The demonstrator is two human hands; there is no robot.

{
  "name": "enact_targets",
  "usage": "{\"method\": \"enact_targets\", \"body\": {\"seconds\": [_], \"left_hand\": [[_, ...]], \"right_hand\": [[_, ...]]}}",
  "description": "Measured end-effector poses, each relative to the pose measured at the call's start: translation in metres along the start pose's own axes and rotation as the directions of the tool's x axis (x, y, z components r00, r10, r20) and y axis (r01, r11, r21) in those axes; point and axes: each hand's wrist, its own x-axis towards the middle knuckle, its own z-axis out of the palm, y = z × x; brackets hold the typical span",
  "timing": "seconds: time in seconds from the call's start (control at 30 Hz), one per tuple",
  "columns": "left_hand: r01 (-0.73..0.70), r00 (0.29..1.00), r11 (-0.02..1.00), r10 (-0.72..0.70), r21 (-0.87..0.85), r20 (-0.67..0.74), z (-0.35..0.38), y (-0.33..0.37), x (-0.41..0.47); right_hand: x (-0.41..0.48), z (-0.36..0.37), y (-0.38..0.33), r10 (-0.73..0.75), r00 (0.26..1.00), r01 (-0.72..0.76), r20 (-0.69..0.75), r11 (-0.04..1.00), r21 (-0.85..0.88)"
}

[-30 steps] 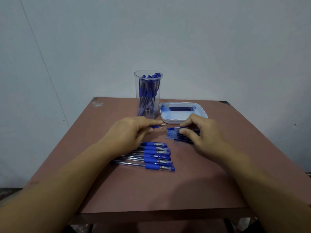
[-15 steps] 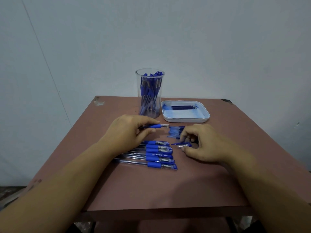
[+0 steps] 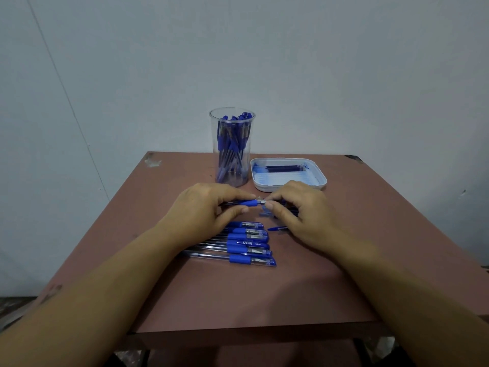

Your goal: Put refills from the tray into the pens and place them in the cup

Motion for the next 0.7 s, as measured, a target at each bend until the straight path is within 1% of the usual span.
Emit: {"method": "enact_targets", "body": {"seconds": [0.13,0.23,0.33,0.47,0.57,0.7], "left_hand": [[0.013,1.000,1.000,-0.013,-0.026,0.004,0.0011,0.0012,-0.0007],[0.019,1.000,0.999,-0.019,-0.035,0.017,0.0020,0.0019,-0.0005],[0.042,0.998,0.998,-0.040,-0.049,0.044,0.0037,0.0005,-0.0004],[0.042,0.998,0.997,-0.039,-0.063,0.042,0.0048,0.0001,-0.0001],[0.046,0.998,0.998,-0.044,-0.051,0.035,0.0047,0.0003,-0.0004],[0.048,0.998,0.998,-0.047,-0.029,0.031,0.0049,0.0007,-0.0009]], "right_hand": [[0.0007,0.0023,-0.0012,-0.043,0.998,0.042,-0.050,0.999,-0.015],[0.0006,0.0002,-0.0016,-0.055,0.996,0.056,-0.074,0.998,0.016],[0.0004,0.0000,-0.0017,-0.037,0.998,0.039,-0.052,0.998,0.039],[-0.0010,-0.0006,-0.0043,0.013,0.999,-0.011,-0.042,0.998,0.058],[-0.0001,0.0024,-0.0039,-0.010,0.999,0.011,-0.043,1.000,0.022],[0.0002,0.0047,-0.0025,-0.018,1.000,0.017,-0.008,0.999,-0.036]]}}
